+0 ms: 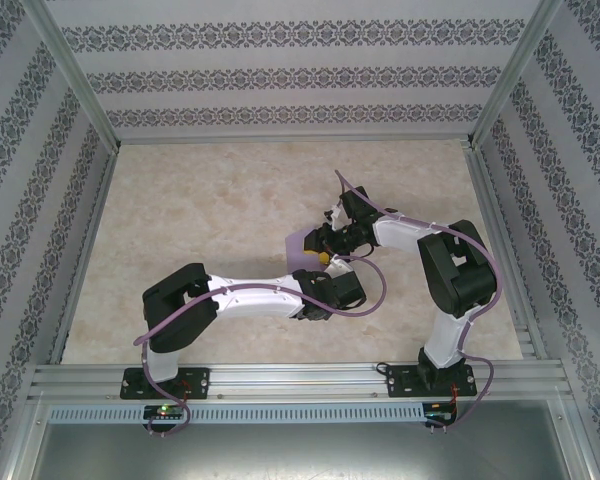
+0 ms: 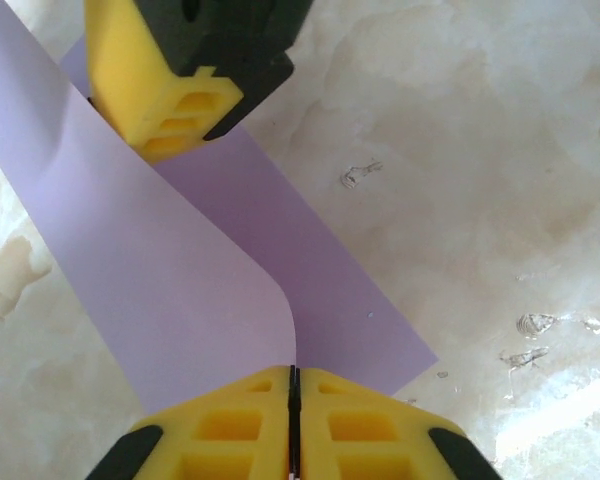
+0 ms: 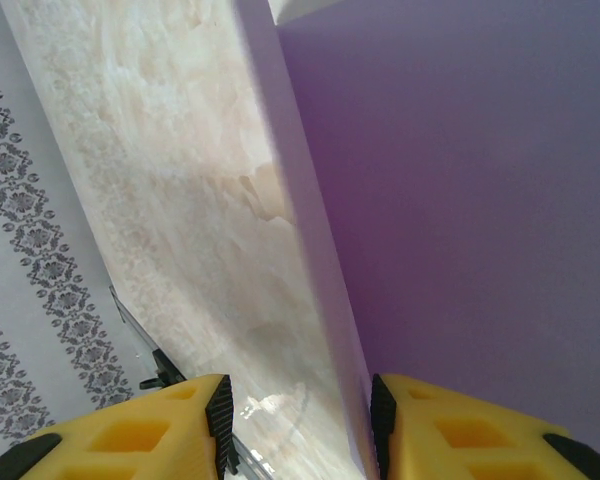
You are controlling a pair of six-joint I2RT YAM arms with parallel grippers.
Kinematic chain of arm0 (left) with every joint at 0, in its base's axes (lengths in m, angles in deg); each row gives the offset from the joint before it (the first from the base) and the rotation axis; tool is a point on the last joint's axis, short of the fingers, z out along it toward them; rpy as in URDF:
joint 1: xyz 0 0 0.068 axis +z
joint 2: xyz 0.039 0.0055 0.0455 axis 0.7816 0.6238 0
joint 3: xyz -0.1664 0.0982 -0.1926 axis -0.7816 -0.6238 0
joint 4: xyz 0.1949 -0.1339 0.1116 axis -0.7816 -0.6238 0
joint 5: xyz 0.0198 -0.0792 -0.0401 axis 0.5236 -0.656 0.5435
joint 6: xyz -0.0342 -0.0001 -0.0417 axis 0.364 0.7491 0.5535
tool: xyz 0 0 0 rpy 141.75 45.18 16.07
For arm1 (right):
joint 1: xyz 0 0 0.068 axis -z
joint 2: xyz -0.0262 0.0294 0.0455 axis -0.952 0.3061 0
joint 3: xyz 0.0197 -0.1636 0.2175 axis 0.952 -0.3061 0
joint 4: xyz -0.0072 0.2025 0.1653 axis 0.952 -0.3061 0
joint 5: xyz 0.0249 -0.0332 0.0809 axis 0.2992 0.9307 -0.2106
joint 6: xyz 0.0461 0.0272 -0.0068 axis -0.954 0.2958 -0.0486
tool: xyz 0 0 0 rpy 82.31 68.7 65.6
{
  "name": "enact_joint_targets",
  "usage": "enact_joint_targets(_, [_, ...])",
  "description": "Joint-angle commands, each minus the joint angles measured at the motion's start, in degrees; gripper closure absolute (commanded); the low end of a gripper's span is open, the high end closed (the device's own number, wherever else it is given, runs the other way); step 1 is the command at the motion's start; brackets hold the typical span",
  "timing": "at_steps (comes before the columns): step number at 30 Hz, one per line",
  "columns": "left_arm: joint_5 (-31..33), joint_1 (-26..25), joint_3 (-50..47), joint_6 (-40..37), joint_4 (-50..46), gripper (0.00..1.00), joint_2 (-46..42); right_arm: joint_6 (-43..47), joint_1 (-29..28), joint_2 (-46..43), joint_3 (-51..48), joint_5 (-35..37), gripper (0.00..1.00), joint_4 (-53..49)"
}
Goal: Fold a paper plane with a square sheet of paper (fold left side to right side)
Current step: Fold the triangle a second time at the center of the table.
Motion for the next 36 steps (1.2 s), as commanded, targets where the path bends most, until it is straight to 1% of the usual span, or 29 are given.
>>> enact_joint_targets(1, [1.1,-0.5,-0.4,0.1,-1.0,0.92,-2.1,1.7,-0.5,-0.3,1.9,1.1,0.57,-2.6])
enact_joint_targets(4, [0.8,-0.5,-0.3,0.0,-0.7,0.91,-2.3,2.3,-0.5,-0.3,2.1,1.5,0.57,-3.1])
enact_joint_targets(8, [-0.2,-0.5,-0.4,-0.1,-0.2,0.83,-2.5,2.2,-0.6,0.0,2.0,1.3,0.57,-2.8])
enact_joint_targets(12, [-0.7,-0.5,-0.7,-0.2,0.3,0.83,-3.1,2.2,-0.6,0.1,2.2,1.2,0.57,-2.8])
enact_joint_targets(16, [-0.7,-0.5,-1.0,0.0,0.0,0.9,-4.0,2.6,-0.5,0.2,2.5,1.5,0.57,-3.4])
enact_joint_targets(21, [-2.6,0.2,-2.3,0.4,1.2,1.0,-5.6,2.8,0.0,-0.7,2.7,2.9,0.55,-3.4])
enact_joint_targets(26, [-5.5,1.4,-4.5,0.7,3.9,1.0,-7.9,3.0,1.5,-3.6,2.8,5.0,0.49,-2.4])
enact_joint_targets(29, [-8.4,2.4,-6.4,1.1,6.9,1.0,-9.5,2.7,3.0,-5.9,2.6,6.2,0.46,-1.0])
enact_joint_targets(31, [-10.8,3.5,-8.1,1.7,9.0,1.0,-10.5,2.4,4.5,-7.8,2.2,6.7,0.45,0.2])
enact_joint_targets(36, [-14.0,5.6,-10.9,2.6,12.6,1.0,-12.7,2.6,7.5,-13.5,-0.2,7.6,0.42,2.2])
